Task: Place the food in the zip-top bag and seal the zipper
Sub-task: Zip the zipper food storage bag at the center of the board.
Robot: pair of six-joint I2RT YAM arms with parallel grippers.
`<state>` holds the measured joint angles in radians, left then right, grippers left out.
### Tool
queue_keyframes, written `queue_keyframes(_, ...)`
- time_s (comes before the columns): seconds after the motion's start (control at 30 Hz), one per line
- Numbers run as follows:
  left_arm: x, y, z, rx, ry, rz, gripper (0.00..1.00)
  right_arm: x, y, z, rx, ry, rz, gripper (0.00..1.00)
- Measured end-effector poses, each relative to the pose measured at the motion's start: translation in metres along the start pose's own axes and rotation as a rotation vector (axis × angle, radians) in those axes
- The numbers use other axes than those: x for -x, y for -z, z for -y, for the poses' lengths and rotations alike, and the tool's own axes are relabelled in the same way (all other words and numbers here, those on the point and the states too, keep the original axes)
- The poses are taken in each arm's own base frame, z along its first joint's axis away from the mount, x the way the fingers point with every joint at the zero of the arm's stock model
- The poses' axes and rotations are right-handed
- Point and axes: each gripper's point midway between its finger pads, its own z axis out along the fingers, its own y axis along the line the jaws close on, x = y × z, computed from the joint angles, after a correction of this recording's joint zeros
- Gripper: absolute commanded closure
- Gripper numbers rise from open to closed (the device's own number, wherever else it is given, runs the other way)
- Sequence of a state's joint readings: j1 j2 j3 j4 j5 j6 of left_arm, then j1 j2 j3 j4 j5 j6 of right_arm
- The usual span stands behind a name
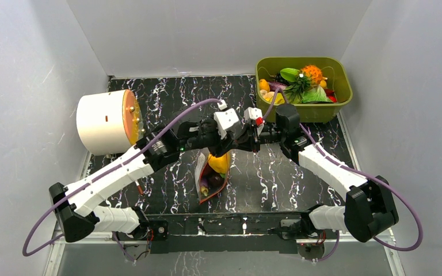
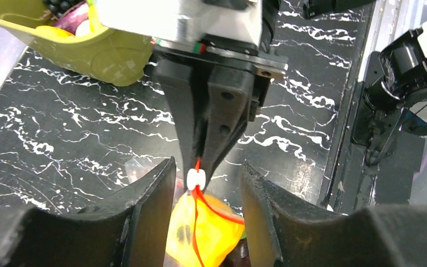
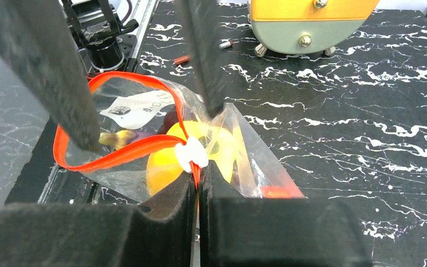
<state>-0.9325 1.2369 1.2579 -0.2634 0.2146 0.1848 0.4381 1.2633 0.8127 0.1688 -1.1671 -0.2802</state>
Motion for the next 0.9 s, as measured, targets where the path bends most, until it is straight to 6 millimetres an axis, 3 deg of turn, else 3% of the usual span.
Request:
queue_keyframes(0.2,-0.020,-0.009,0.004,-0.010,-0.026,-0.041,0.61,0.002,0.000,0.003,-0.021,-0.025,0.002,1.00)
queue_keyframes(0.53,-0.029,-0.013,-0.002,-0.001,-0.131,-0.064,0.68,0.002,0.000,0.003,-0.022,-0.031,0.004,1.00)
queue_keyframes(0.57,-0.031,-0.013,-0.002,-0.004,-0.141,-0.068,0.71,0.002,0.000,0.003,-0.022,-0.031,0.004,1.00)
queue_keyframes(0.63,-0.031,-0.013,-0.002,-0.011,-0.160,-0.069,0.90,0.002,0.000,0.003,-0.022,-0.031,0.004,1.00)
queue_keyframes(0.7,-0.032,-0.015,-0.004,-0.012,-0.188,-0.074,1.00,0.002,0.000,0.002,-0.018,-0.033,0.004,1.00)
queue_keyframes(0.9,-0.035,-0.015,-0.006,-0.010,-0.211,-0.085,1.00,0.000,0.002,0.005,-0.063,-0.030,-0.006,1.00)
